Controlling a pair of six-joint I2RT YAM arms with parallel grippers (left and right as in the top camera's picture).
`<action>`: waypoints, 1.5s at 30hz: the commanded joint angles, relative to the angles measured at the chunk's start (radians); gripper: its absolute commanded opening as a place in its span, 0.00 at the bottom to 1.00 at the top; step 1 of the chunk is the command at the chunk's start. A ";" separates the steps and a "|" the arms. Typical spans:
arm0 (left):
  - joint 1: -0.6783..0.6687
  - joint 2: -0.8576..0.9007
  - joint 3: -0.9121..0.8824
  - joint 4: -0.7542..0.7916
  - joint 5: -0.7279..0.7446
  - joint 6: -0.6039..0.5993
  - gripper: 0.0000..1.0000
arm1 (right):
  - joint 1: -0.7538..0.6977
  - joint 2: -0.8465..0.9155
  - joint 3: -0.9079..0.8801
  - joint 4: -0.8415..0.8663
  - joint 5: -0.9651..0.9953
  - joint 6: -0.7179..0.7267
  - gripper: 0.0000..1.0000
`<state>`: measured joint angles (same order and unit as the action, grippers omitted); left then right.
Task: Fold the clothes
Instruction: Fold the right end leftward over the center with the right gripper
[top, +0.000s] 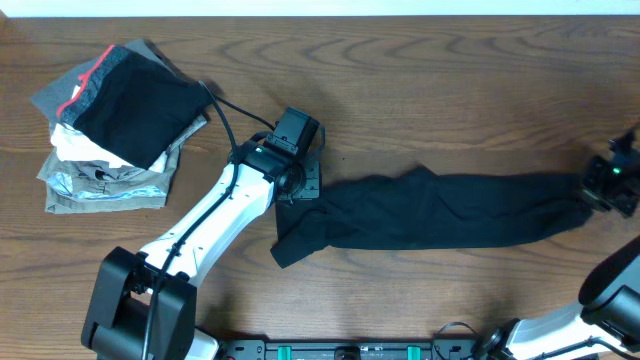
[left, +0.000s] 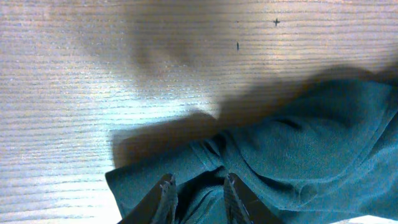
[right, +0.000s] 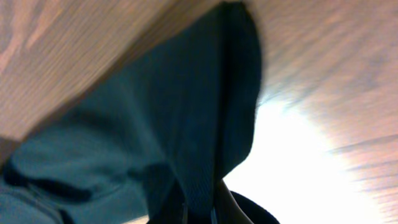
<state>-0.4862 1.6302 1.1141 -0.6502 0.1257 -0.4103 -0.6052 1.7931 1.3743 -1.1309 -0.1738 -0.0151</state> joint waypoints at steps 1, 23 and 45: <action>0.005 -0.024 0.003 -0.010 0.002 0.017 0.28 | 0.117 -0.002 0.019 -0.030 0.014 -0.014 0.05; 0.005 -0.024 0.003 -0.039 0.002 0.017 0.28 | 0.800 -0.001 0.010 -0.042 0.021 0.056 0.15; 0.005 -0.024 0.003 -0.041 0.002 0.017 0.28 | 0.916 0.003 0.002 -0.060 0.021 0.055 0.25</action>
<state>-0.4862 1.6299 1.1141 -0.6846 0.1280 -0.4103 0.3008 1.7931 1.3781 -1.1885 -0.1566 0.0288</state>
